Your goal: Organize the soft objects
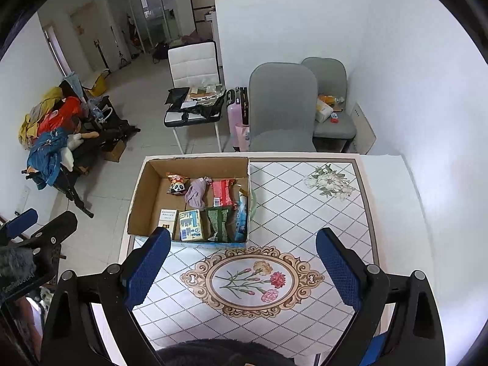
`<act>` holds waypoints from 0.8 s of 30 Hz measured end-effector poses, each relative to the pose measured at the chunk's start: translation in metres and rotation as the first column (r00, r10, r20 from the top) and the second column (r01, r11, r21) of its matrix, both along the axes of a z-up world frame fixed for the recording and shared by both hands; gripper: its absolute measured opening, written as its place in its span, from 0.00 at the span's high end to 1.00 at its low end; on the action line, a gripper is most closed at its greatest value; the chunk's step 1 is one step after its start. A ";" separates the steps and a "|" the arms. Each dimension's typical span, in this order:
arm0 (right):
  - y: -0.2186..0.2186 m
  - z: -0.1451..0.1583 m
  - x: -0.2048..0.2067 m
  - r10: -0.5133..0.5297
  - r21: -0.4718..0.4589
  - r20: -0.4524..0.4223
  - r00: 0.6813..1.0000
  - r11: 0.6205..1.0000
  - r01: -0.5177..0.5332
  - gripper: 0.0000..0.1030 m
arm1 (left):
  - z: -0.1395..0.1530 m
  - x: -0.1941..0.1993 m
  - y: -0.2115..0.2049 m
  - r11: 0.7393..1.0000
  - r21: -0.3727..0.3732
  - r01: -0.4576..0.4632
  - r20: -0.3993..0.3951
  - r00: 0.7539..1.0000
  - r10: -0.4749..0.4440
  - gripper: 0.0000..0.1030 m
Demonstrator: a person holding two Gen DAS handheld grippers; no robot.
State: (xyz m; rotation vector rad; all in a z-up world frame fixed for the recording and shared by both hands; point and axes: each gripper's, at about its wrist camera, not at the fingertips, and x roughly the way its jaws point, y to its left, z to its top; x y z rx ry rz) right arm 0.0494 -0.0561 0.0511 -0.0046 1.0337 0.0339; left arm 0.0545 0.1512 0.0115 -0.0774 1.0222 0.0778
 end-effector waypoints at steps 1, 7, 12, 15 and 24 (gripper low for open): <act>-0.001 0.000 -0.001 -0.001 -0.001 0.001 1.000 1.000 0.001 0.05 | -0.001 0.000 0.000 1.000 -0.001 0.001 -0.003 1.000 -0.001 0.03; 0.000 -0.004 -0.001 -0.004 -0.014 -0.010 1.000 1.000 0.004 0.05 | -0.004 -0.002 -0.006 1.000 0.013 0.016 -0.012 1.000 -0.016 0.03; -0.004 -0.006 -0.002 -0.022 -0.033 -0.009 1.000 0.999 0.021 0.05 | -0.006 -0.003 -0.010 1.000 0.019 0.021 -0.013 1.000 -0.021 0.03; -0.006 -0.005 -0.002 -0.032 -0.040 -0.004 0.999 0.999 0.032 0.05 | -0.006 -0.003 -0.010 1.000 0.013 0.018 -0.013 1.000 -0.018 0.03; -0.008 -0.001 -0.006 -0.041 -0.039 0.006 0.999 0.998 0.041 0.05 | -0.006 -0.005 -0.010 1.000 0.018 0.023 -0.012 1.000 -0.023 0.03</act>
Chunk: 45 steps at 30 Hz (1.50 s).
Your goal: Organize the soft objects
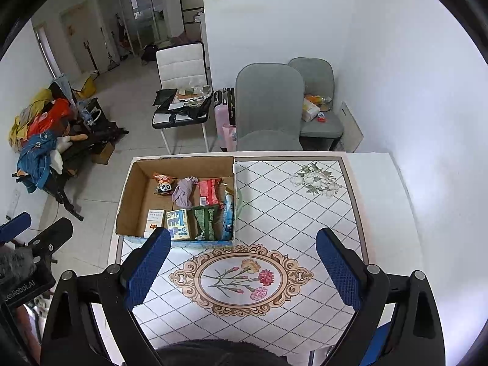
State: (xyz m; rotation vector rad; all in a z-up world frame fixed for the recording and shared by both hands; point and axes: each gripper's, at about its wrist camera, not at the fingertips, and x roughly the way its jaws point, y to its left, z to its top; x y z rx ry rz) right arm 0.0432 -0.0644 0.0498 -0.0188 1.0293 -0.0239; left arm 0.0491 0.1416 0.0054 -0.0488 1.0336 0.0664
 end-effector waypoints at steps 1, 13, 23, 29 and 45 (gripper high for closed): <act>-0.001 0.000 0.001 -0.001 0.004 -0.001 1.000 1.000 0.001 0.05 | 0.000 0.000 0.000 1.000 0.000 -0.001 0.000 1.000 0.001 0.03; -0.001 0.002 -0.003 -0.002 0.007 0.005 1.000 1.000 0.002 0.05 | -0.001 -0.001 0.000 1.000 -0.004 0.002 -0.002 1.000 -0.002 0.03; 0.000 0.003 -0.004 0.001 0.010 0.009 1.000 1.000 -0.001 0.05 | -0.002 -0.001 -0.002 1.000 -0.008 0.006 -0.007 1.000 -0.006 0.03; -0.001 0.004 -0.004 0.001 0.015 0.014 1.000 1.000 -0.001 0.05 | -0.002 -0.001 -0.002 1.000 -0.007 0.007 -0.006 1.000 -0.007 0.03; -0.003 0.006 -0.004 0.002 0.015 0.019 1.000 1.000 -0.002 0.05 | -0.001 0.001 -0.004 1.000 -0.008 0.010 -0.008 1.000 -0.010 0.03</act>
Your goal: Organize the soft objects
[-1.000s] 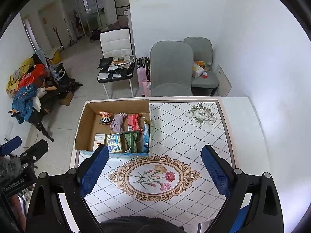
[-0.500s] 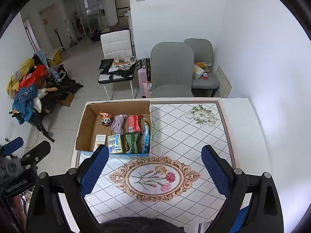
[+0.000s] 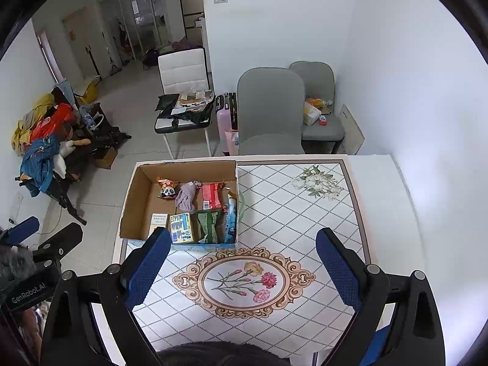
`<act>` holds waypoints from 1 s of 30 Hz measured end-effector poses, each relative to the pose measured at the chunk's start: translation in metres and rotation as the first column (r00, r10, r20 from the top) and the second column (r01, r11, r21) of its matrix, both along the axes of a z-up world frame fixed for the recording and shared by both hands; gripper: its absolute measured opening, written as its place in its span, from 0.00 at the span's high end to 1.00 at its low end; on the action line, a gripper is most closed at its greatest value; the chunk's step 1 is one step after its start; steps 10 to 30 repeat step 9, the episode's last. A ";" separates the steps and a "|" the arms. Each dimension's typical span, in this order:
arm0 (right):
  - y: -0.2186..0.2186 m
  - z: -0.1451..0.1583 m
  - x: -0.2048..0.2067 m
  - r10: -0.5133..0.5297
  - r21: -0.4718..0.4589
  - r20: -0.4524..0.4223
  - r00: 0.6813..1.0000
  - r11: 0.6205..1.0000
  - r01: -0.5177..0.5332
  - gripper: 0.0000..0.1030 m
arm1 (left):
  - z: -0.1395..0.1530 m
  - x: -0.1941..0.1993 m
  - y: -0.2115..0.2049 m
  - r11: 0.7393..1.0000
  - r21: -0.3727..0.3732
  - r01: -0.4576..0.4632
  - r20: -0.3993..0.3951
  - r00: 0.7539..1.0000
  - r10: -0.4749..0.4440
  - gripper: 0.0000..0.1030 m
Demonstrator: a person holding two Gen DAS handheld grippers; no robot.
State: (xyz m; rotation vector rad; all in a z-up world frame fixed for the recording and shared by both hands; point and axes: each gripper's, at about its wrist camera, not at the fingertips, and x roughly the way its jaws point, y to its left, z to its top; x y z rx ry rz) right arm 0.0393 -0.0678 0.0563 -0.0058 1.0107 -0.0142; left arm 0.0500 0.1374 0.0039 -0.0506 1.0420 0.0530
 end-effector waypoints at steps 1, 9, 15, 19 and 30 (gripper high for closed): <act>0.000 0.000 0.000 0.000 0.001 0.000 1.000 1.000 0.000 0.05 | 0.000 0.000 0.000 1.000 0.000 0.000 0.000 1.000 0.000 0.03; 0.005 -0.001 0.001 0.003 -0.002 0.000 1.000 1.000 -0.003 0.05 | 0.000 0.003 -0.001 1.000 0.000 0.005 -0.003 1.000 -0.005 0.03; 0.005 -0.001 0.001 0.003 -0.002 0.000 1.000 1.000 -0.003 0.05 | 0.000 0.003 -0.001 1.000 0.000 0.005 -0.003 1.000 -0.005 0.03; 0.005 -0.001 0.001 0.003 -0.002 0.000 1.000 1.000 -0.003 0.05 | 0.000 0.003 -0.001 1.000 0.000 0.005 -0.003 1.000 -0.005 0.03; 0.005 -0.001 0.001 0.003 -0.002 0.000 1.000 1.000 -0.003 0.05 | 0.000 0.003 -0.001 1.000 0.000 0.005 -0.003 1.000 -0.005 0.03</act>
